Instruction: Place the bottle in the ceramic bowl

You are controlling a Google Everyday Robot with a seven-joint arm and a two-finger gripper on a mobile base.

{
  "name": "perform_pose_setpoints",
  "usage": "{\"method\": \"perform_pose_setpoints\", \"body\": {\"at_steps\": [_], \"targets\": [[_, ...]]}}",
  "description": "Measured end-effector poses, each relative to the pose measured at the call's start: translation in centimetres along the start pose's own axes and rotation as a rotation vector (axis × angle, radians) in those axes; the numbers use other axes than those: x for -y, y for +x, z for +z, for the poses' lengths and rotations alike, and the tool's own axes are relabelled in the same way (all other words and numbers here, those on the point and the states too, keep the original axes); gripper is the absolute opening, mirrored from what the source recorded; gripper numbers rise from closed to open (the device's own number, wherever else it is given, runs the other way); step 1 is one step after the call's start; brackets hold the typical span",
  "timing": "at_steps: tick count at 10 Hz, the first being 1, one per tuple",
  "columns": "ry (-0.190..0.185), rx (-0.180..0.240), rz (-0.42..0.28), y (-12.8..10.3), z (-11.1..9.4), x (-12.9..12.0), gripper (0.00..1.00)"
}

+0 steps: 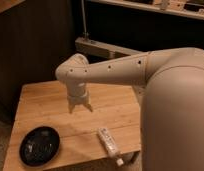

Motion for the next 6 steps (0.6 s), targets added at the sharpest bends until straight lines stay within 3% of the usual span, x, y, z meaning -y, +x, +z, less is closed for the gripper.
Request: {"method": "perform_pose_setpoints", "body": {"at_steps": [2, 4, 6], "targets": [[-0.002, 0.004, -0.044, 0.25, 0.05, -0.29, 0.65], [-0.012, 0.031, -0.154, 0.84, -0.03, -0.44, 0.65], [-0.014, 0.04, -0.183, 0.92, -0.04, -0.76, 0.65]]}}
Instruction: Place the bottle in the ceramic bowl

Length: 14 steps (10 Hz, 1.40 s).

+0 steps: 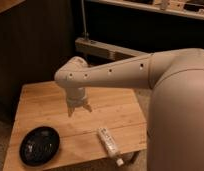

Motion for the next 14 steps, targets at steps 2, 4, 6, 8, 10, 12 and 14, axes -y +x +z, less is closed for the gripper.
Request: {"method": "perform_pose_setpoints", "body": {"at_steps": [2, 4, 6, 8, 10, 12, 14], "targets": [[0.001, 0.002, 0.001, 0.0, 0.0, 0.1, 0.65], [-0.001, -0.001, -0.003, -0.1, 0.1, 0.0, 0.65], [-0.035, -0.009, -0.068, 0.5, 0.6, 0.3, 0.65], [-0.072, 0.019, -0.125, 1.8, 0.8, 1.4, 0.65], [-0.088, 0.046, -0.178, 3.0, 0.9, 2.3, 0.65], [-0.055, 0.032, -0.193, 4.7, 1.3, 3.9, 0.65], [-0.009, -0.009, -0.182, 6.2, 2.6, 5.2, 0.65]]}}
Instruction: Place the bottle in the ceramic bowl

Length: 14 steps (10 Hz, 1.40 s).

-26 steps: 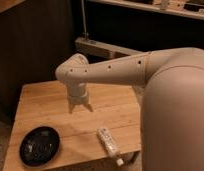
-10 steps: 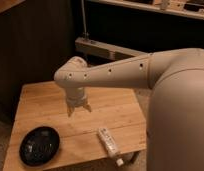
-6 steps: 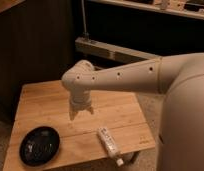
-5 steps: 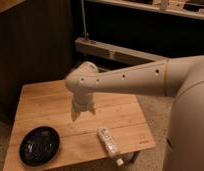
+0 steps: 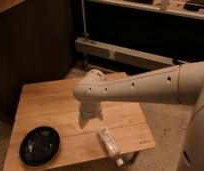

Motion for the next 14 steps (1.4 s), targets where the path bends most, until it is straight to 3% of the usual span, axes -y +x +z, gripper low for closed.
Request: {"method": "perform_pose_setpoints", "body": {"at_steps": [3, 7, 10, 14], "targets": [[0.014, -0.016, 0.028, 1.8, 1.1, 1.4, 0.65], [-0.003, 0.03, 0.09, 5.1, 1.7, 4.3, 0.65], [-0.038, 0.022, 0.085, 5.4, 3.1, 5.2, 0.65], [-0.04, 0.023, 0.085, 5.3, 3.1, 5.0, 0.65]]}}
